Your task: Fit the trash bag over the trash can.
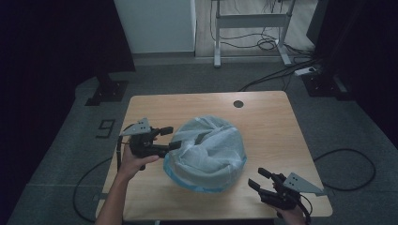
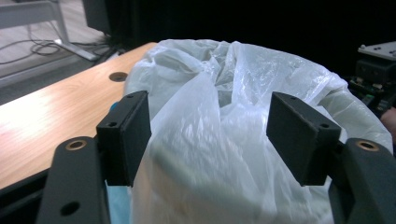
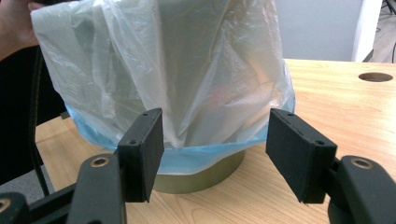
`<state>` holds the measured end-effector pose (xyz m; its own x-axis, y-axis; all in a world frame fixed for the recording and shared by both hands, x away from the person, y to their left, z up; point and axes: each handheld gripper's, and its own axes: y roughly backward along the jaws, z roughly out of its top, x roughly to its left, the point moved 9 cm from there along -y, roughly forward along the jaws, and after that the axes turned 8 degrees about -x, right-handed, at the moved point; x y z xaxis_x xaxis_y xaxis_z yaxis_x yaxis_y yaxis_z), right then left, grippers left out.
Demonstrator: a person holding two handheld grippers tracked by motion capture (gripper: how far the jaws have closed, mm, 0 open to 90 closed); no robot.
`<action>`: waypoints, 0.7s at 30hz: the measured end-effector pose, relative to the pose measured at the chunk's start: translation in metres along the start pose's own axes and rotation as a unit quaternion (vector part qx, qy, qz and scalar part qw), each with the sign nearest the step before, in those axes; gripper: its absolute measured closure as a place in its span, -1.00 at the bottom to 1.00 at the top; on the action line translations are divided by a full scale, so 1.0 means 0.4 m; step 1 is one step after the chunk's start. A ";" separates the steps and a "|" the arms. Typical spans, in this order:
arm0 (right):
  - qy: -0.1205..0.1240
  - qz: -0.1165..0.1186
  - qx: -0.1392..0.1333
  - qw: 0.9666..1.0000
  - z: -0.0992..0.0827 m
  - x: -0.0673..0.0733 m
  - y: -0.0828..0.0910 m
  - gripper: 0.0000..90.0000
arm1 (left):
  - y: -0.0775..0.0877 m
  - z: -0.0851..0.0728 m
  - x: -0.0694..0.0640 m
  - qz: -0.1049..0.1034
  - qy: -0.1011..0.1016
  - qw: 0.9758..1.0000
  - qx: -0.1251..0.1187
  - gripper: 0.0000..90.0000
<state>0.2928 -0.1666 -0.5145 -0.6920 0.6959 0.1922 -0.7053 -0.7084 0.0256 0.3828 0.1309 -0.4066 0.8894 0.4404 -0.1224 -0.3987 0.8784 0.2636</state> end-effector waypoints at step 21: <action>-0.002 -0.005 0.002 1.000 -0.004 -0.002 0.003 -0.19 | -0.105 -0.013 -0.034 -0.049 -0.059 0.984 0.161 0.11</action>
<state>0.2920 -0.1678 -0.5160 -0.6838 0.7027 0.1967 -0.7120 -0.7015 0.0313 0.3862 0.0891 -0.4209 0.9476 0.3145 -0.0560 -0.2343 0.8034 0.5474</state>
